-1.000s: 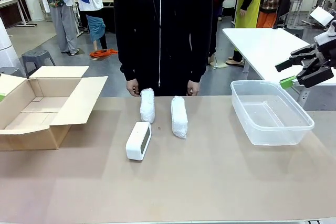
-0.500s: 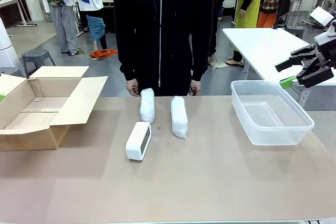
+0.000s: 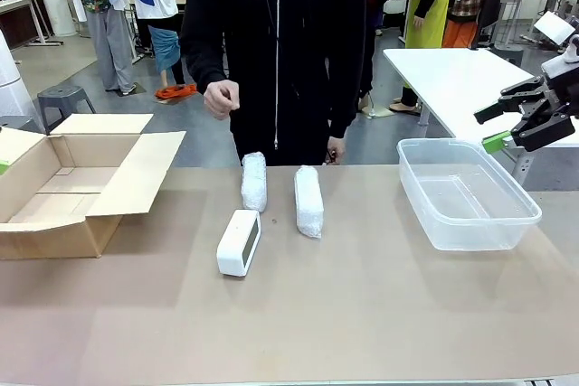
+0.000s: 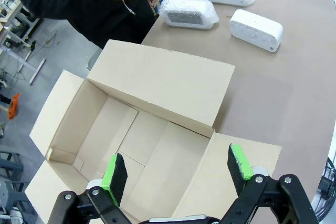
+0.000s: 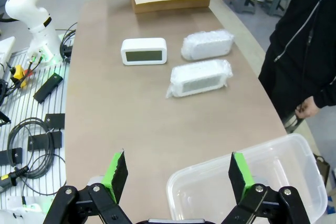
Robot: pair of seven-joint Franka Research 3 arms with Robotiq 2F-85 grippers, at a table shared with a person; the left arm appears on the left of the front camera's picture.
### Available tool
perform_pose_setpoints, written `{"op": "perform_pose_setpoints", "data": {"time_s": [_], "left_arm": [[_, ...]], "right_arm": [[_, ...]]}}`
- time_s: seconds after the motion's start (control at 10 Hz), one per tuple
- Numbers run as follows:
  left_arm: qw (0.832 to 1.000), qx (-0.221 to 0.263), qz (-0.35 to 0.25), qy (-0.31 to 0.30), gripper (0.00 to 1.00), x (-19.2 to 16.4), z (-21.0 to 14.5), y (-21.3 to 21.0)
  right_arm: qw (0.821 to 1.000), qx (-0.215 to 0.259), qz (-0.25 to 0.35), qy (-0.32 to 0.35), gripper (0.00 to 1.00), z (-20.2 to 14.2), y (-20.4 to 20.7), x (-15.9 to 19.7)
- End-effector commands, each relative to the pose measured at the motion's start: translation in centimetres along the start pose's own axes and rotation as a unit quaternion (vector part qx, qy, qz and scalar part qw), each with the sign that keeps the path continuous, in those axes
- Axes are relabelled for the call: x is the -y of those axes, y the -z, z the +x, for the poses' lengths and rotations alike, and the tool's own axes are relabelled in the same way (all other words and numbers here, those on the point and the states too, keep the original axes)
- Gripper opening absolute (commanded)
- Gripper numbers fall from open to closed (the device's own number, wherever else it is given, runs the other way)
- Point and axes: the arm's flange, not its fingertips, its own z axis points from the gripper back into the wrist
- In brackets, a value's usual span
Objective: Separate and place wrapped and unwrapped clocks.
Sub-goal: Pick up the Digital clock indicated by the person.
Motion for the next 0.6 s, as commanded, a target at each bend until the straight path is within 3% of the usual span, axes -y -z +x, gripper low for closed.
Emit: {"op": "perform_pose_setpoints", "data": {"time_s": [0.0, 0.5], "left_arm": [[1.000, 0.007, -0.003, 0.007, 1.00, -0.16, -0.24, 0.04], [1.000, 0.007, -0.003, 0.007, 1.00, -0.16, -0.24, 0.04]], "right_arm": [[1.000, 0.017, -0.001, -0.007, 1.00, -0.44, 0.55, 0.06], [1.000, 0.017, -0.001, -0.007, 1.00, -0.44, 0.55, 0.06]]}}
